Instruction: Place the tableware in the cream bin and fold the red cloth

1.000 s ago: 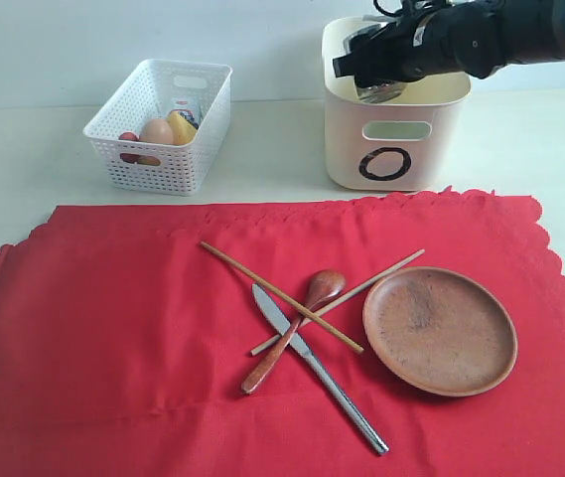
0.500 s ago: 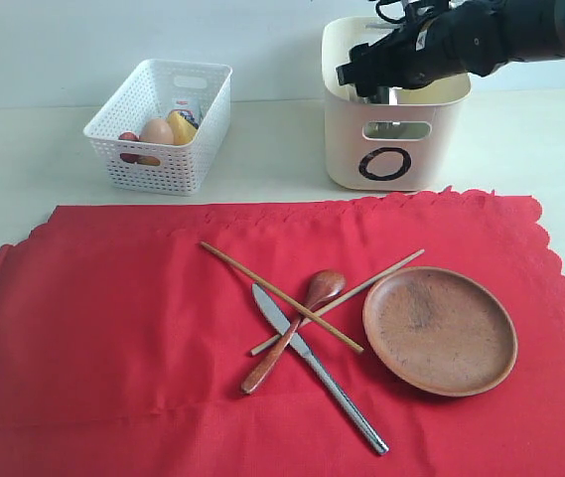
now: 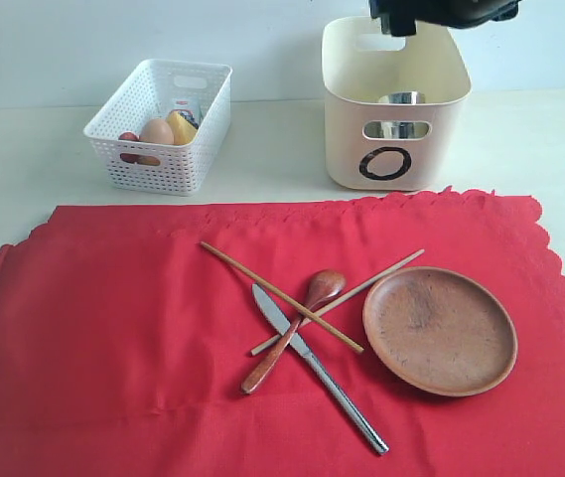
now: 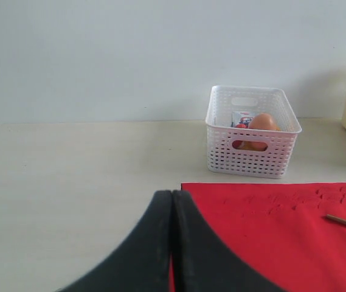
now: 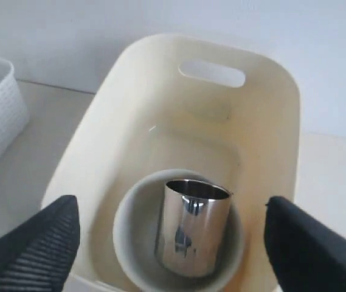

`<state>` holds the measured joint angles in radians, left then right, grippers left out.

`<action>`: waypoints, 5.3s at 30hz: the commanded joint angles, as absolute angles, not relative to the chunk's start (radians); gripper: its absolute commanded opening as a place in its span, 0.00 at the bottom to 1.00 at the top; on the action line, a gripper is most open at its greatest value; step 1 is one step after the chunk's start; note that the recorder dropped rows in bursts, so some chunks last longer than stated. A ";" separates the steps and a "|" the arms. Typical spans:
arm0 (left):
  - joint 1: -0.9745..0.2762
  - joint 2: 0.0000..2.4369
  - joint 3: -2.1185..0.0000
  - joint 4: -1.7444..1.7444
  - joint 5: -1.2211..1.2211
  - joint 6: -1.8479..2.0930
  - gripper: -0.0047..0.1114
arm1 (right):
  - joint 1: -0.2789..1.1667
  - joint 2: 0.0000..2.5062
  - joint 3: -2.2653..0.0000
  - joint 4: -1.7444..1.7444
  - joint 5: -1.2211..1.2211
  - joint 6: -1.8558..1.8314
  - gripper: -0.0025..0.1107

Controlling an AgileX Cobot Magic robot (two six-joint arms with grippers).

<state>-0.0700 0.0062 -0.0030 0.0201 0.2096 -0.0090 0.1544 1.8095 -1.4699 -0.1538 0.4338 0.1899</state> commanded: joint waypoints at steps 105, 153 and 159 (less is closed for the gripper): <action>-0.069 0.000 0.000 0.022 0.207 -0.006 0.04 | -0.052 2.026 -1.216 0.394 1.075 -0.916 0.02; -0.069 0.000 0.000 0.022 0.207 -0.006 0.04 | -0.152 2.043 -1.543 0.985 0.501 -0.599 0.35; -0.069 0.000 0.000 0.022 0.207 -0.006 0.04 | -0.152 2.038 -1.543 0.983 0.536 -0.601 0.51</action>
